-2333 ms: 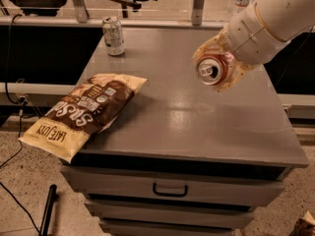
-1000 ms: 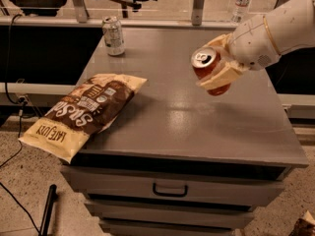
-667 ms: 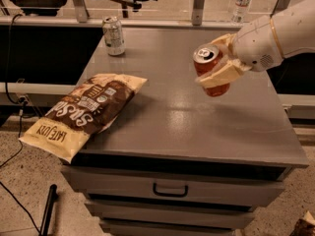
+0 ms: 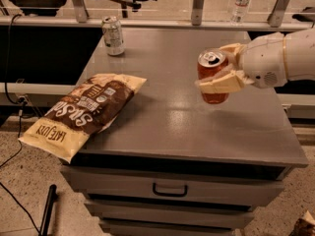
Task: Place coke can upright
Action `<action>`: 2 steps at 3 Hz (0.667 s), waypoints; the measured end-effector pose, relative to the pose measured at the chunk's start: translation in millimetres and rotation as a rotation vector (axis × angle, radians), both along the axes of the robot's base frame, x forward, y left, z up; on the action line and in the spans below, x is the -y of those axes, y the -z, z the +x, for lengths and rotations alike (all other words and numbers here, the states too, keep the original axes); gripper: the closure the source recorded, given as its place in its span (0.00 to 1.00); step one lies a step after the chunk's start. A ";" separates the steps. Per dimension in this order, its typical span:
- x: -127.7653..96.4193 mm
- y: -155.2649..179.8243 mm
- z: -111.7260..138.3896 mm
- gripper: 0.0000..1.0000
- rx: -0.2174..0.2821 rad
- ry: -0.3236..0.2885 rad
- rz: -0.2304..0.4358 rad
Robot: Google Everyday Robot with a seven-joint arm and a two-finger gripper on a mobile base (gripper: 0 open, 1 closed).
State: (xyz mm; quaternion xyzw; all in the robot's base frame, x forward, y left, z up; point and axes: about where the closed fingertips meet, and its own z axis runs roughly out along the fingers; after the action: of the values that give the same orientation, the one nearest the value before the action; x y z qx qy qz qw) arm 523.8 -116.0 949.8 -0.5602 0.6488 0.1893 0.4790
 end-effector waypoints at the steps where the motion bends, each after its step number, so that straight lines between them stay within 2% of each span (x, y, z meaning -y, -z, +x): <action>1: 9.4 13.4 -10.8 1.00 -0.027 0.072 0.059; 2: 20.2 36.6 -21.5 1.00 -0.092 0.099 0.144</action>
Offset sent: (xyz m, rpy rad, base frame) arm -0.0295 -0.0341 -0.0580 0.2165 0.1517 -0.1229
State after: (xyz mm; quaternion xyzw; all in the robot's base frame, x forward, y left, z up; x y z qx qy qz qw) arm 502.3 -136.2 913.2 -0.4823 0.6818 0.2368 0.4965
